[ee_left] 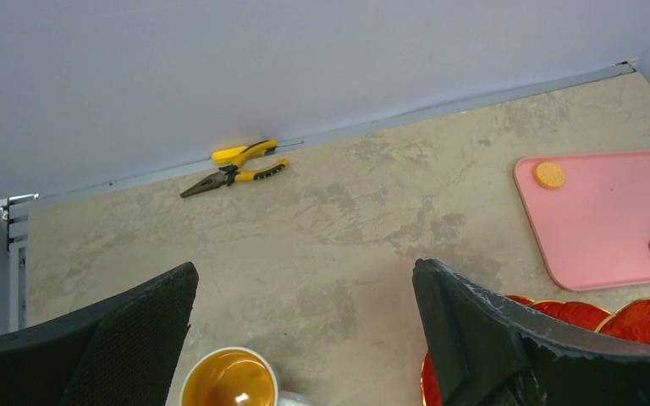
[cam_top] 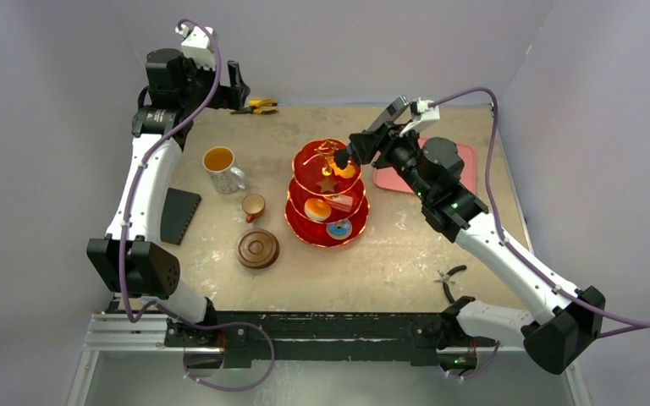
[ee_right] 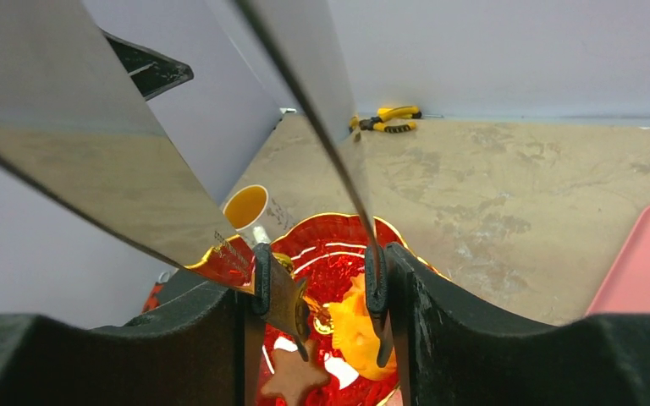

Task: Serve the afternoon tea
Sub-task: Place the desert on the desert table, then pick up the desert from the tray.

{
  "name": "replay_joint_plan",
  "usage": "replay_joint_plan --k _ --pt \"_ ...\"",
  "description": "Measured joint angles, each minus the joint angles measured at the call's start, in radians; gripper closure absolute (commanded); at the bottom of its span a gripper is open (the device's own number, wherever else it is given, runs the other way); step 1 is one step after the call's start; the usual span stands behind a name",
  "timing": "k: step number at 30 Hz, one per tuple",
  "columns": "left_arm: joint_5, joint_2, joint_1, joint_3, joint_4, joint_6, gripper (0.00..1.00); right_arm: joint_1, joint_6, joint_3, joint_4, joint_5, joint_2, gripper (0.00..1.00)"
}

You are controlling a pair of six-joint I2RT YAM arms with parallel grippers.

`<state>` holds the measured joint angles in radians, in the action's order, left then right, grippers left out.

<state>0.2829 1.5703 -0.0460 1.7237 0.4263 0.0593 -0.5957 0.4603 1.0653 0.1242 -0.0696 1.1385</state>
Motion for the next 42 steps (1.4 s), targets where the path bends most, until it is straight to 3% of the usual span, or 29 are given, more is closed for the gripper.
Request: replay_joint_plan --k 13,21,32,42 --pt "0.0 0.0 0.0 0.0 0.0 0.0 0.01 0.013 -0.063 0.054 -0.046 -0.089 -0.002 0.46" --pt "0.0 0.0 0.0 0.0 0.0 0.0 0.01 0.212 -0.1 0.085 0.03 -0.097 0.03 0.48" --pt "0.001 0.0 0.0 0.0 0.0 0.0 0.01 0.379 -0.17 0.12 0.246 -0.095 0.411 0.54" --pt "0.001 0.0 0.0 0.0 0.0 0.0 0.01 0.45 -0.22 0.172 0.378 -0.097 0.703 0.55"
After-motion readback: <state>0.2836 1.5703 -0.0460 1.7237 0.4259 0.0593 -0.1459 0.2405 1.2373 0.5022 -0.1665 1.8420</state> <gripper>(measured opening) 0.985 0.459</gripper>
